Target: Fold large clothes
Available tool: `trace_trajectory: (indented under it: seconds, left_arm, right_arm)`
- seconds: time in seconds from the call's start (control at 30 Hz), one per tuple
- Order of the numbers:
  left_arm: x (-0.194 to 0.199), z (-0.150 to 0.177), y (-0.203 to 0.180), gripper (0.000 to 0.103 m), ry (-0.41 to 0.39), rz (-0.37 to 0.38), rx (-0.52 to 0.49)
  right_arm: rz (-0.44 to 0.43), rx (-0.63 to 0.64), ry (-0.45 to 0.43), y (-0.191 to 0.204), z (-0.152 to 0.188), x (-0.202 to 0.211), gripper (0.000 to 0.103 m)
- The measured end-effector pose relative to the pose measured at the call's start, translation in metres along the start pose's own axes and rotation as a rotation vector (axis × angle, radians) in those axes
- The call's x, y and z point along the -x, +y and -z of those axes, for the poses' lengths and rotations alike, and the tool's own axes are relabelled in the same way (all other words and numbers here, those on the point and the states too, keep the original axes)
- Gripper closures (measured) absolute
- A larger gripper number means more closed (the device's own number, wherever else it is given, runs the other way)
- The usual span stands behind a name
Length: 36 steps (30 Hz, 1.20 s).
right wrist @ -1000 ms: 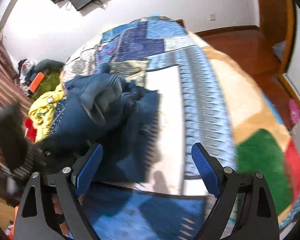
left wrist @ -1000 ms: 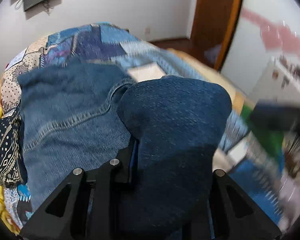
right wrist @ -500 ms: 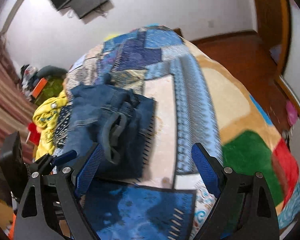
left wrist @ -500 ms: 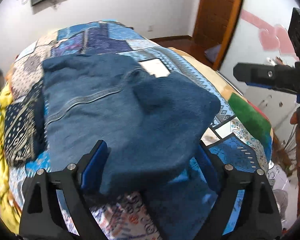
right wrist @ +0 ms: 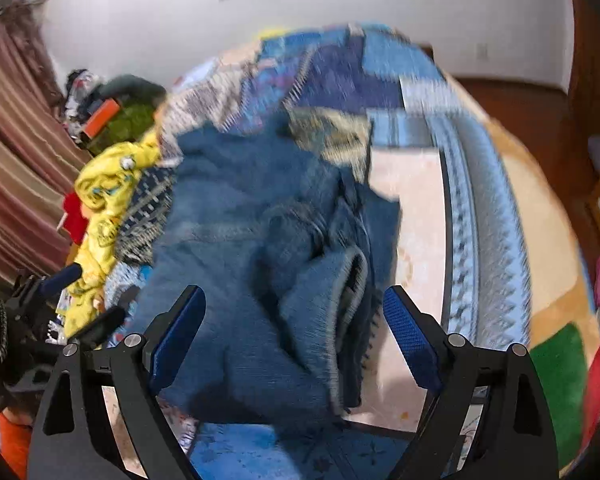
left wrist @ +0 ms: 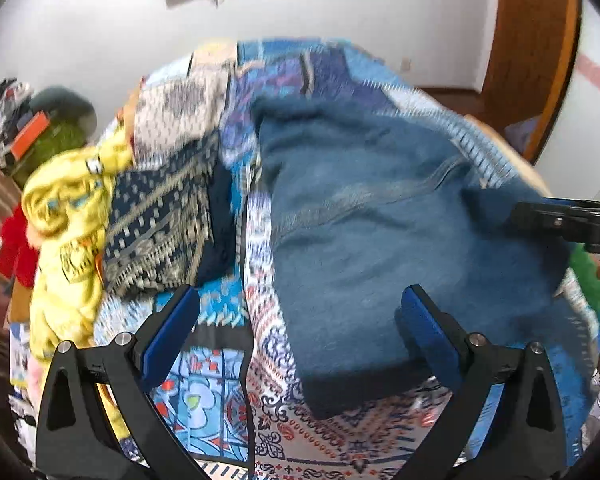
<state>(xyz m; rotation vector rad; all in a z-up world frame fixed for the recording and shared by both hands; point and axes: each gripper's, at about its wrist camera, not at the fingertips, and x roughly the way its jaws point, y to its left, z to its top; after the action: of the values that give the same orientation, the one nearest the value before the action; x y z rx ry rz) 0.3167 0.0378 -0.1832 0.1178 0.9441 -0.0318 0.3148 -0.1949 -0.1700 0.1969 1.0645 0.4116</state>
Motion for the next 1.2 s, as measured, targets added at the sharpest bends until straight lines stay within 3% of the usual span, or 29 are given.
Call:
trace_trajectory:
  seconds: [0.07,0.13,0.43,0.53,0.67,0.87,1.0,1.2]
  left_arm:
    - [-0.018,0.010,-0.001,0.001,0.054,0.019,-0.002]
    - [-0.023,0.018,0.002,0.000,0.043,0.055,0.029]
    - [-0.028,0.032,0.016,0.000,0.081,0.188,0.174]
    - [-0.020,0.024,0.018,0.001,0.084,0.169,0.135]
    - [-0.005,0.007,0.028,0.001,0.021,0.094,0.099]
    - [-0.004,-0.020,0.045,0.001,-0.017,0.112,0.128]
    - [-0.020,-0.037,0.053,0.001,0.015,0.198,0.181]
    - [-0.073,-0.047,0.058,0.001,0.164,0.386,0.279]
  right_arm:
    - [-0.011,-0.020,0.019,-0.015,0.009,-0.003,0.010]
    - [-0.013,-0.038,0.024,-0.031,0.019,-0.004,0.001]
    - [-0.088,-0.091,0.035,-0.047,0.047,-0.002,0.000]
    - [-0.076,-0.094,0.044,-0.044,0.044,0.002,0.000]
    - [-0.045,-0.056,0.036,-0.035,0.031,0.014,0.000]
    - [-0.060,-0.008,-0.034,-0.018,0.001,0.029,0.000]
    - [-0.112,0.000,-0.027,-0.011,-0.018,0.016,0.000]
    - [-0.157,-0.069,0.086,-0.031,-0.035,-0.039,0.000]
